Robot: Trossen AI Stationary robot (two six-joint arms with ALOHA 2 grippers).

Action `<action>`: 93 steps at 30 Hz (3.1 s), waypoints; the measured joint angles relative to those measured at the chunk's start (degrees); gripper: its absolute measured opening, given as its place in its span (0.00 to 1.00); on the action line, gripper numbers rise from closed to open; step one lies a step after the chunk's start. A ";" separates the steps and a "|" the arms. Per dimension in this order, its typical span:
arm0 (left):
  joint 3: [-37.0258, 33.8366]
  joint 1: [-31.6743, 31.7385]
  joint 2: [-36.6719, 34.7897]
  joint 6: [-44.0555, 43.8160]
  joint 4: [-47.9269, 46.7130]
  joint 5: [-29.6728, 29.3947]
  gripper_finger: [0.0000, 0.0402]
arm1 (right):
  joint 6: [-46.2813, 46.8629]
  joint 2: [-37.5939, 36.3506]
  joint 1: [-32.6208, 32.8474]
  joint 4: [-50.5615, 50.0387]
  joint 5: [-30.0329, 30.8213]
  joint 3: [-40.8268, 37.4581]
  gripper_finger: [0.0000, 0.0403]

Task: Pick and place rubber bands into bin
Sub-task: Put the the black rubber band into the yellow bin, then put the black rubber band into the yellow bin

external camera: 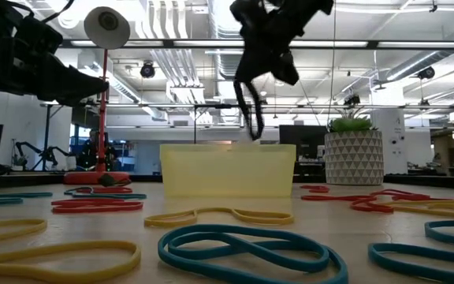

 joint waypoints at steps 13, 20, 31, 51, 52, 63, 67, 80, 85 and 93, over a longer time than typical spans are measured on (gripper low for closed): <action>0.00 0.00 0.08 1.35 1.58 -0.32 0.25 | -3.99 4.92 5.03 -1.61 -0.21 5.72 0.49; 0.00 -0.07 -0.02 -45.03 14.85 -0.63 0.25 | -4.87 -0.47 7.00 -5.73 8.51 5.75 0.51; 0.00 0.04 -0.08 -53.85 29.23 -14.23 0.25 | -4.47 -1.78 7.15 -6.96 9.90 5.73 0.51; 27.03 0.04 21.91 -25.58 -34.80 -4.51 0.25 | -7.56 -0.91 6.71 -9.58 11.32 5.40 0.51; 27.44 0.06 24.56 -25.64 -35.34 -4.89 0.25 | -7.45 -0.91 6.57 -10.28 11.32 5.40 0.51; 36.47 4.86 53.75 -13.25 -42.59 -6.89 0.39 | -13.28 -0.91 6.36 -13.40 11.32 5.18 0.51; 41.05 5.83 58.02 -1.77 -43.41 -11.19 0.48 | -14.49 -0.91 6.36 -13.56 11.32 5.09 0.51; 44.63 20.53 59.72 14.72 -43.60 3.25 0.53 | -22.47 -0.95 6.91 -21.51 11.26 1.39 0.51; 44.47 22.19 63.66 16.79 -43.62 4.10 0.53 | -22.75 -0.98 6.87 -17.20 11.22 -3.88 0.51; 46.10 24.77 72.05 16.61 -45.34 3.68 0.53 | -24.79 -0.98 6.87 -10.10 11.23 -11.06 0.51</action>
